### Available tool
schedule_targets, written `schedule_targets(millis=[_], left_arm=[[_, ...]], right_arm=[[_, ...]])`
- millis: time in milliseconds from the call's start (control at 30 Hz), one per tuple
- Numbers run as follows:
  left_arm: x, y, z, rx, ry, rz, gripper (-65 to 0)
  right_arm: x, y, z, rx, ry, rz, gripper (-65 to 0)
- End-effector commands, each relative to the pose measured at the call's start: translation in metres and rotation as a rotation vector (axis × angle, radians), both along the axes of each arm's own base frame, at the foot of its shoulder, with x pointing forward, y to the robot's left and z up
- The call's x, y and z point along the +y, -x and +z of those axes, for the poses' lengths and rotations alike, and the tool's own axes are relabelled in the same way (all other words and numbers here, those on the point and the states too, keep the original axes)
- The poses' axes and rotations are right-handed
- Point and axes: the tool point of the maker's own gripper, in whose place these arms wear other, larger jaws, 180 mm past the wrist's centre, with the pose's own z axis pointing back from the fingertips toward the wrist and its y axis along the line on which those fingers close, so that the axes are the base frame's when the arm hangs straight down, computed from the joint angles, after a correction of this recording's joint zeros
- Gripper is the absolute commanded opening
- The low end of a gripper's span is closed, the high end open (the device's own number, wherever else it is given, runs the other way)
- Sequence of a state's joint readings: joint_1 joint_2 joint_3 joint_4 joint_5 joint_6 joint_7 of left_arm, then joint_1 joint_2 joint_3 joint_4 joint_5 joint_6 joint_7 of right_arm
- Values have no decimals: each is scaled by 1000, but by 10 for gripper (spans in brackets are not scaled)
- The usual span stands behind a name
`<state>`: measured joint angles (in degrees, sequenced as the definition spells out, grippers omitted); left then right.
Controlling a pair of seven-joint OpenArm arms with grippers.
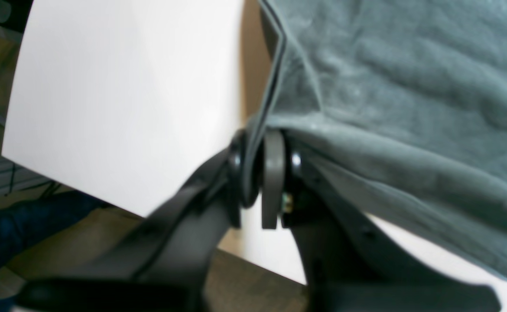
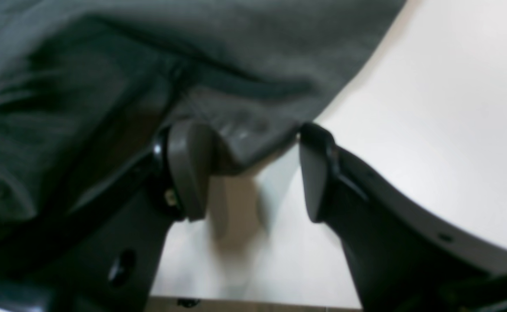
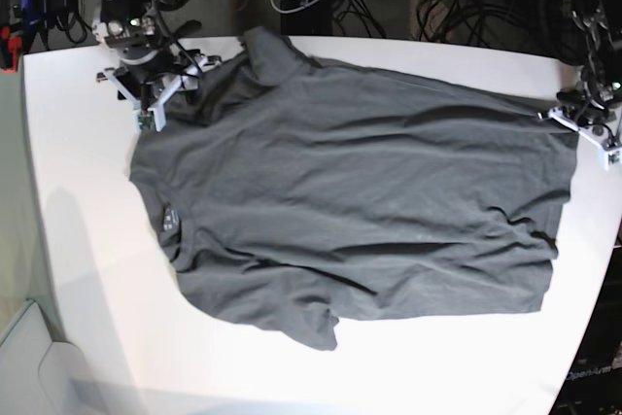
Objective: Layout the t-shirt on the table in an organized manner, then fold the t-shirt properly
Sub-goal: 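Lift the shirt with both grippers and drag it toward the right gripper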
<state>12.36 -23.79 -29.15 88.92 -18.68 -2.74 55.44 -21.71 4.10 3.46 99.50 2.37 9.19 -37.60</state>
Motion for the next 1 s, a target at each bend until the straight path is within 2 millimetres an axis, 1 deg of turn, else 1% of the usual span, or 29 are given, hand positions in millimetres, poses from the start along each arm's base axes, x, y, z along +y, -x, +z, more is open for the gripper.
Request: schedule_targets(millis=[0,100,167,267,367,400,500,567,633,767,833,900,967], left_arm=[[9,-7,14,-36,-35,0,-592],[9,-7,14,-37,-35,0,-592],[9,-7,14,-37,-35,0,-592],[9,-9,15,-40,-35,0,-592],[9,-9,15,-42,-35,0,-592],[9,-9,15,-42,-35,0,-592],[9,-10,15,-45,-36,0,-592],[8,-11,18,-49,-36,-4,-592],[4,-16,27,-74,-46,-19,-592],[-4,-28,50,-137,-73,-54,-592],[-6,-29,59,-147,-80,-60,-592],[4,-26,72,-162,-92,-27,-592],[10,-23,87,-191,-99,2,-592]], right_arm=[[-2,6,-7,47,16,5,-313],[-2,8,-10,56,15,4,-319],[-2,8,-10,56,15,4,-356],[-2,8,-10,56,15,4,-471],[-2,7,-10,54,15,4,-626],[-3,7,-10,54,16,2,-650],[-5,5,-7,46,20,-1,-650],[-6,2,-1,26,25,1,-650],[-5,-4,11,-10,28,5,-650],[-2,-21,50,-124,39,19,-650],[-1,-27,66,-169,45,24,-650],[-4,-30,78,-202,55,19,-650],[-12,-33,85,-222,64,-1,-650]])
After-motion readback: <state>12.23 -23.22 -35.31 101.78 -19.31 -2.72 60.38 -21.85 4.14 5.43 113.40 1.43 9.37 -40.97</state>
